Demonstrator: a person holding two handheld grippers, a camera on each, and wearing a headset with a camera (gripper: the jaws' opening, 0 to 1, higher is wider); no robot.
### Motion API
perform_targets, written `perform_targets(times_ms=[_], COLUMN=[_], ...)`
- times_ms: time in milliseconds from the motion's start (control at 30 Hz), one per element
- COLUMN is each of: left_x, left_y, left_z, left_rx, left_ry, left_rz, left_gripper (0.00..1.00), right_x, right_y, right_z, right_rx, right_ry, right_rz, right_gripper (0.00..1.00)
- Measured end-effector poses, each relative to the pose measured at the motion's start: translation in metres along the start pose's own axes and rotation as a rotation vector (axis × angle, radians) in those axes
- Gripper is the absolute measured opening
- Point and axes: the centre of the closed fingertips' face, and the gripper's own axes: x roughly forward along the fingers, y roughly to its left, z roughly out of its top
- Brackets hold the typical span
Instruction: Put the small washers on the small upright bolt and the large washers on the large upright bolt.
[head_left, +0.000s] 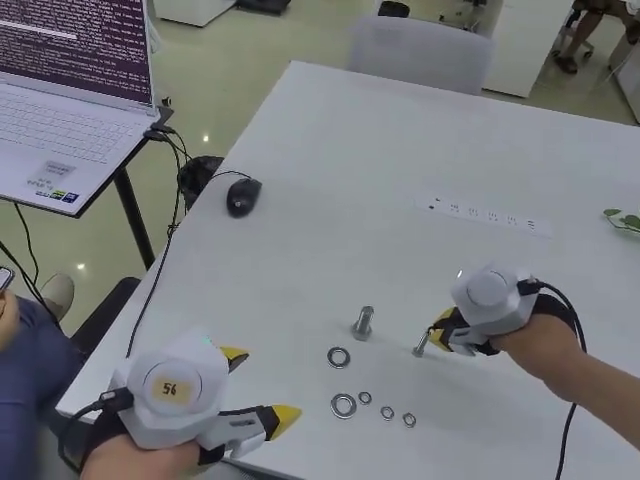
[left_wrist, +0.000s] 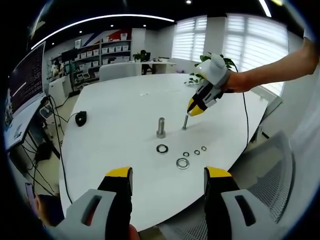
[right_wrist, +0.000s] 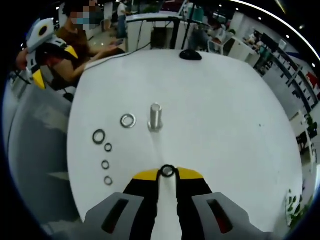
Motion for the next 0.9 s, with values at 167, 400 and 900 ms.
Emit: perform_targets(times_ms=[167,400,900], left_x=[-0.0008,-0.0002,-0.0007], left_y=[0.0016,0.002,0.004], left_z=[-0.0014,-0.0006,-0.0024], left_rx=[-0.007,-0.009,-0.016], left_ry=[0.002,0.0,0.004], left_rz=[0.004,0.003,0.009], left_gripper=[0.57,0.57,0.57], right_x=[0.0017,0.0056,0.0101], right_y=[-0.0009,-0.0034,-0.004], right_z=[0.0003,-0.0016,-0.0031], right_rx=[0.0,0.005,-0.012], right_ry=[0.006,0.017,0.039], right_rz=[0.003,0.009,0.016], right_gripper=[0.14,0.14,0.14])
